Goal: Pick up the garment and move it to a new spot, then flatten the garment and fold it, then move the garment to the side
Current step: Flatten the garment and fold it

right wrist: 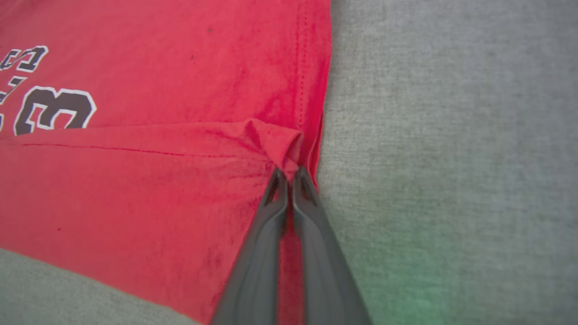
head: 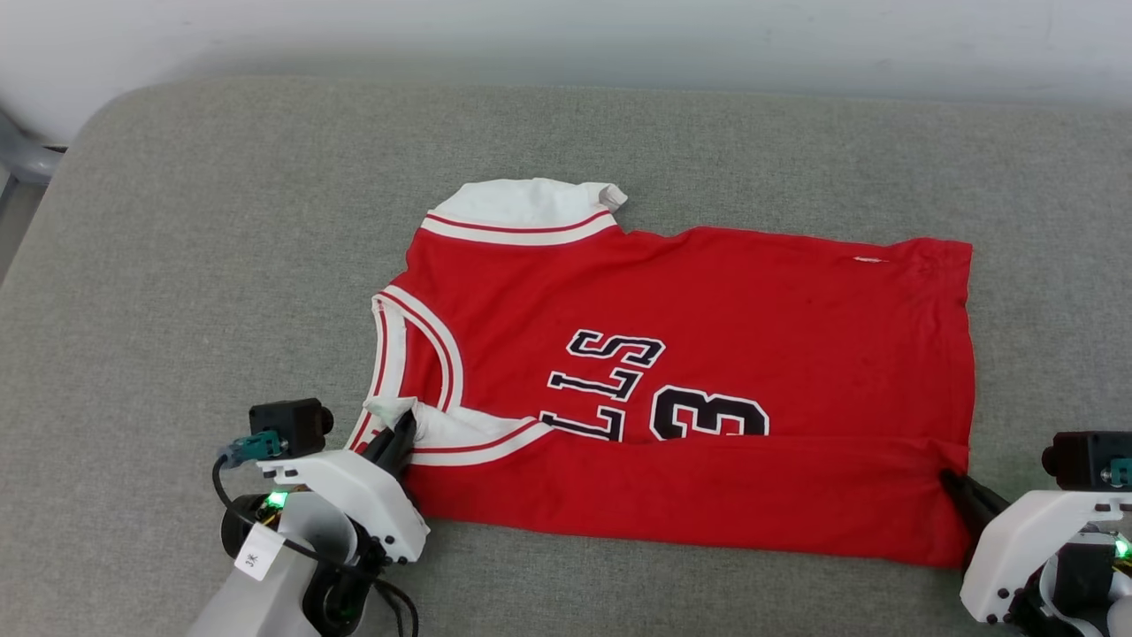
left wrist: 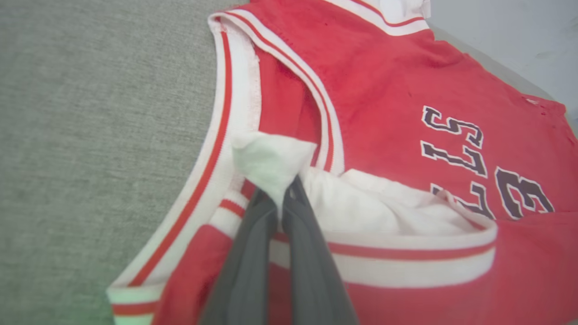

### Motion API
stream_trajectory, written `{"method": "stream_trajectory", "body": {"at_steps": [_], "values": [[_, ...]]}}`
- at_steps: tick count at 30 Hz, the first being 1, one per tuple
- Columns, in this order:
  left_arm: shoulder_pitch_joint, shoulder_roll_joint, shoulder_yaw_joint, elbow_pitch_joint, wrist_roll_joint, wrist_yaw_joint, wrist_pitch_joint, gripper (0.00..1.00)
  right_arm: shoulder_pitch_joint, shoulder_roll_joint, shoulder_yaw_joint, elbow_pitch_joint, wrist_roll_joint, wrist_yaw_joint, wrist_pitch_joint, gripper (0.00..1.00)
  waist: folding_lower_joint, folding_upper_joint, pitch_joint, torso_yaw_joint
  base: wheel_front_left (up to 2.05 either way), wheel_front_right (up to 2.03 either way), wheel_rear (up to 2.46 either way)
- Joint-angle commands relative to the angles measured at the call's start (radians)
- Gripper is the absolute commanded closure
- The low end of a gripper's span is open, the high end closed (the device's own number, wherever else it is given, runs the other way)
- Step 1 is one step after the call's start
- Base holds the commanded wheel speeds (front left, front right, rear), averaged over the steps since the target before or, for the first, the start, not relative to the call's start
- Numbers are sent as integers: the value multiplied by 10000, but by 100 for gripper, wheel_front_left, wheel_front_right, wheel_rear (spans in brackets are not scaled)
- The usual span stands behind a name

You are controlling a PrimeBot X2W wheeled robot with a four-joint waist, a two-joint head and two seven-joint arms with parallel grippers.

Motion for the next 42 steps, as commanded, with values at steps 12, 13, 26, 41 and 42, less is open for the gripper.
{"method": "stream_trajectory", "body": {"at_steps": [12, 13, 26, 41, 42], "values": [[29, 904, 346, 342, -400, 41, 386, 0, 456, 384, -47, -605, -502, -11, -3706, 0, -2, 0, -1193, -170, 0, 0, 0], [104, 1041, 329, 198, -439, 82, 648, 0, 516, 460, -168, -685, -686, -11, -3779, 0, -2, 0, -1277, -180, 0, 0, 0], [652, 3121, 283, -2889, -1533, 803, 5275, 0, 1233, 1502, -917, -2564, -2040, -11, -3670, 0, -2, 0, -1357, -436, 0, 0, 0], [862, 3288, 247, -3152, -2595, 2144, 7800, 0, 779, 1841, -715, -3230, -1823, -12, -3551, 0, -2, 0, -153, -1303, 0, 0, 0], [929, 3208, 175, -3008, -2617, 2141, 7858, 0, 773, 1849, -746, -3194, -1786, -12, -3518, 0, -2, 0, -121, -1336, 0, 0, 0]]}}
